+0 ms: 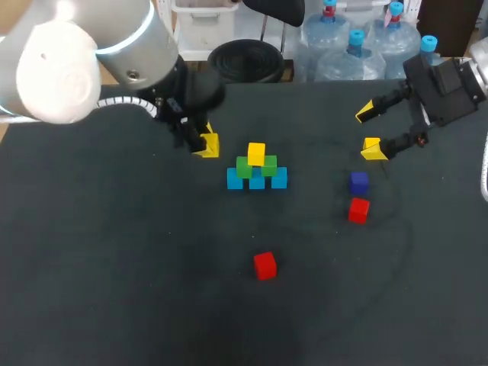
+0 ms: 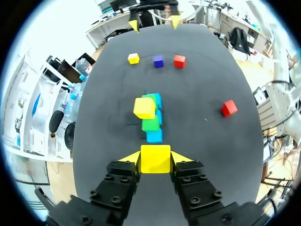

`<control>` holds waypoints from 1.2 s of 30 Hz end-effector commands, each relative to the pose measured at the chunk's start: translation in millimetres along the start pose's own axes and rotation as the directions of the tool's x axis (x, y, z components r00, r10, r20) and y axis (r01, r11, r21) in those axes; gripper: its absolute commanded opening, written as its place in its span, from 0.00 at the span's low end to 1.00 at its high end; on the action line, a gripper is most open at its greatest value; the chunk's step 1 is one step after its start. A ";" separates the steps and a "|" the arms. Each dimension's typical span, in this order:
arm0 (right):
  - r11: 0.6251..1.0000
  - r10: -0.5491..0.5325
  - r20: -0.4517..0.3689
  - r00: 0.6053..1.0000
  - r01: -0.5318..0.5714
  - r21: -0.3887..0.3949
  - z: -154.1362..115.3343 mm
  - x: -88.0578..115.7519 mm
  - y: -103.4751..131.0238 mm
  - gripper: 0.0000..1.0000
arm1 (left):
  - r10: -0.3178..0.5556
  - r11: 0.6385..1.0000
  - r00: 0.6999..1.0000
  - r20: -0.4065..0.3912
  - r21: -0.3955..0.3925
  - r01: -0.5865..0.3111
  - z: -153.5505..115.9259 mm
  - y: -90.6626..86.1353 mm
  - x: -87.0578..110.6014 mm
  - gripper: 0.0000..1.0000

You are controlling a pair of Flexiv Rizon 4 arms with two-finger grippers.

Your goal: Place the blue cubes, place green cubes on the blue cubes, place the yellow cubes on the green cubes, then place the red cubes on the yellow cubes, and place purple cube on the red cubes.

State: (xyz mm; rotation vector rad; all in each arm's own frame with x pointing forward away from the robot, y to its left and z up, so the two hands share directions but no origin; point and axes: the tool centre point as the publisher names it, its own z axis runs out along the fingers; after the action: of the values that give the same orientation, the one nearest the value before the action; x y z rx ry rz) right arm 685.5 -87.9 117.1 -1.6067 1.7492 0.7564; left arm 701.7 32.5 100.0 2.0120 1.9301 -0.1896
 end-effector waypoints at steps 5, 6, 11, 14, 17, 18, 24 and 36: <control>1.000 -0.001 0.002 1.000 0.001 0.000 0.5 0.3 -0.2 1.00 | 0.012 0.999 1.000 0.002 0.048 -0.012 21.5 23.7 -6.7 0.00; 1.000 -0.001 0.002 1.000 0.001 0.000 0.5 0.3 -0.2 1.00 | 0.013 0.998 1.000 0.000 0.056 -0.013 23.3 24.6 -7.3 0.00; 1.000 -0.001 0.002 1.000 0.001 0.000 0.5 0.3 -0.2 1.00 | 0.029 0.996 1.000 -0.012 0.085 -0.027 32.9 30.5 -13.6 0.00; 1.000 -0.001 0.002 1.000 0.001 0.000 0.5 0.3 -0.2 1.00 | 0.033 0.995 0.999 -0.011 0.090 -0.032 35.7 32.1 -18.0 0.00; 1.000 -0.001 0.002 1.000 0.001 0.000 0.5 0.3 -0.2 1.00 | 0.032 0.995 0.999 -0.005 0.099 -0.031 38.8 32.1 -21.8 0.00; 1.000 -0.001 0.002 1.000 0.001 0.000 0.5 0.3 -0.2 1.00 | 0.032 0.994 0.999 -0.004 0.101 -0.031 39.9 32.0 -22.7 0.00; 1.000 -0.001 0.002 1.000 0.001 0.000 0.5 0.3 -0.2 1.00 | 0.023 0.994 1.000 -0.001 0.110 -0.023 42.4 30.6 -25.8 0.00; 1.000 -0.001 0.002 1.000 0.001 0.000 0.5 0.3 -0.2 1.00 | -0.005 0.992 1.000 0.007 0.126 0.004 48.7 24.3 -28.8 0.00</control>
State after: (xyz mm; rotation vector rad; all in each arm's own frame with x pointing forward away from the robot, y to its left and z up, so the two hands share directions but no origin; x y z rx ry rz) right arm 685.5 -87.9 117.1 -1.6068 1.7491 0.7564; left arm 729.3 -9.7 69.6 2.0797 1.9616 -0.3256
